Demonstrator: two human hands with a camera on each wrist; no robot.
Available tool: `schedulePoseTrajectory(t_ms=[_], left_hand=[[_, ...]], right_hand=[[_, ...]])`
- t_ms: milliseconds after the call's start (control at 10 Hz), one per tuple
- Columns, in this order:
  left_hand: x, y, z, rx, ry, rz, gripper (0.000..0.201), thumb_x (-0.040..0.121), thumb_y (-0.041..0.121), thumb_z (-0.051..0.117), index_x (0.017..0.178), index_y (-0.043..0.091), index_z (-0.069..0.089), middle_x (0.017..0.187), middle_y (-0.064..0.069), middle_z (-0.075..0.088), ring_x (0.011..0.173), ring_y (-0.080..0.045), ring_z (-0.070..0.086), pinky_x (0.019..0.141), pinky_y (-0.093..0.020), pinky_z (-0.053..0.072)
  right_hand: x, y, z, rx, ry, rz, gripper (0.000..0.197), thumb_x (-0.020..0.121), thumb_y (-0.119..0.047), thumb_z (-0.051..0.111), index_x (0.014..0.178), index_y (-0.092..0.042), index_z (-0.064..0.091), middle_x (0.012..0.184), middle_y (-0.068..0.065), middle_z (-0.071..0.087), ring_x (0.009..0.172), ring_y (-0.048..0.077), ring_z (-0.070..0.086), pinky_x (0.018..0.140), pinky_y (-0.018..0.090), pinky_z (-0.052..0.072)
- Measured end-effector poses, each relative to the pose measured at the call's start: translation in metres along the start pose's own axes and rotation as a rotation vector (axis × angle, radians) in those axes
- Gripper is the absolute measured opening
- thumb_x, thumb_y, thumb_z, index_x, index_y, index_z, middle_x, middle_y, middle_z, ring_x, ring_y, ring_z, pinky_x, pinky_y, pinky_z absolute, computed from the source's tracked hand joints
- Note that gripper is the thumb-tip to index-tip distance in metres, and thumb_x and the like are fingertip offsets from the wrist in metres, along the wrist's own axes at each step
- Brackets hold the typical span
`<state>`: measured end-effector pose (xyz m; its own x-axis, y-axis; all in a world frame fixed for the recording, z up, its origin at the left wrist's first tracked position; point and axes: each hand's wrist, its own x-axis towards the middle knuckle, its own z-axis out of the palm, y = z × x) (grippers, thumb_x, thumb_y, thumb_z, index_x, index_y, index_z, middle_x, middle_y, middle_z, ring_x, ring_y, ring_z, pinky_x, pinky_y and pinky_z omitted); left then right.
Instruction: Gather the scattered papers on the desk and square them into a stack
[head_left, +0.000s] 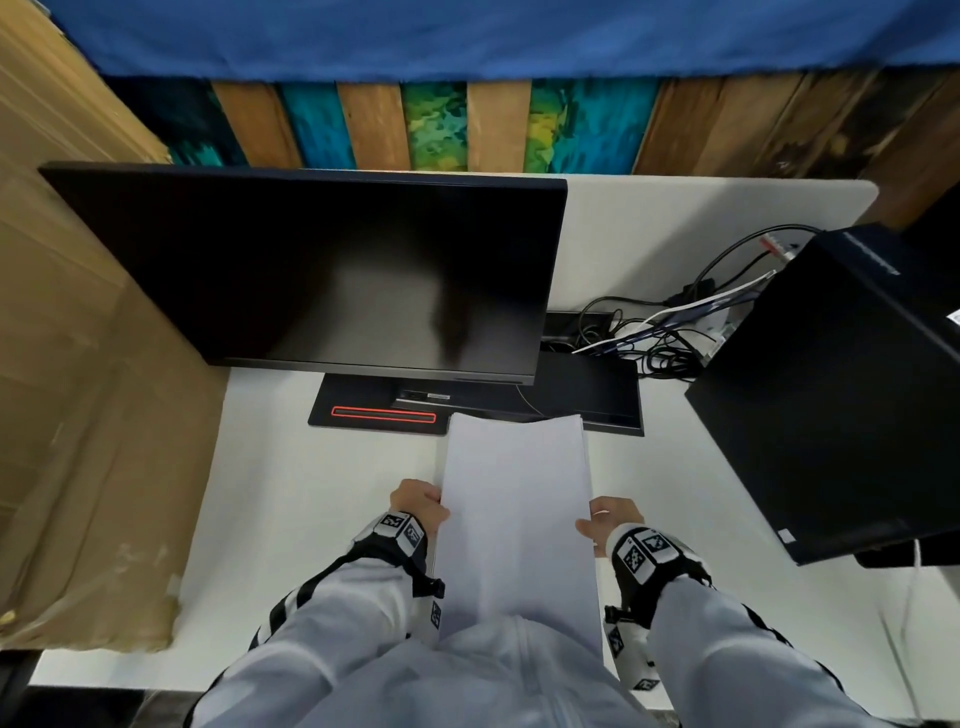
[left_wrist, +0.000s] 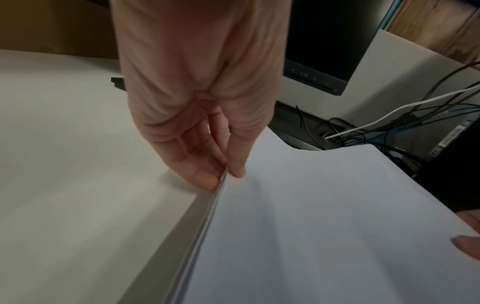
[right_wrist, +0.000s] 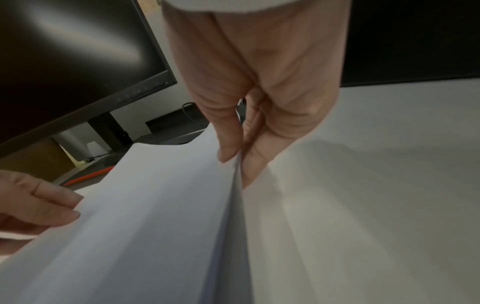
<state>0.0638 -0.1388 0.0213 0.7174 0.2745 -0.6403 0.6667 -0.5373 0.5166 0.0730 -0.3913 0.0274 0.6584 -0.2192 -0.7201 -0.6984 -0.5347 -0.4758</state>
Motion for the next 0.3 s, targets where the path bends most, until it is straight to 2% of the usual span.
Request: schedulePoseTrajectory(t_ms=[100, 200, 300], left_hand=[[0.003, -0.007, -0.003, -0.065, 0.016, -0.058, 0.025, 0.072, 0.005, 0.061, 0.092, 0.011, 0.075, 0.094, -0.004, 0.070, 0.095, -0.024, 0.067, 0.085, -0.023, 0.052], [0.006, -0.013, -0.006, -0.157, -0.001, -0.087, 0.019, 0.068, 0.005, 0.064, 0.083, 0.013, 0.075, 0.094, -0.007, 0.074, 0.092, -0.027, 0.070, 0.084, -0.033, 0.058], [0.004, -0.021, -0.017, -0.163, -0.119, -0.109, 0.010, 0.076, 0.005, 0.063, 0.078, 0.012, 0.070, 0.083, -0.010, 0.068, 0.077, -0.024, 0.067, 0.067, -0.029, 0.057]], right_hand=[[0.003, 0.004, 0.003, 0.002, -0.004, -0.036, 0.012, 0.075, -0.012, 0.068, 0.080, -0.015, 0.057, 0.091, 0.009, 0.064, 0.096, 0.032, 0.065, 0.091, 0.041, 0.053], [0.011, 0.010, 0.006, -0.012, -0.024, -0.043, 0.019, 0.074, -0.016, 0.070, 0.089, -0.015, 0.058, 0.093, 0.007, 0.066, 0.096, 0.031, 0.066, 0.092, 0.039, 0.053], [0.015, 0.008, -0.001, -0.047, -0.044, -0.005, 0.021, 0.073, -0.017, 0.071, 0.091, -0.014, 0.062, 0.100, 0.013, 0.071, 0.094, 0.030, 0.069, 0.088, 0.041, 0.055]])
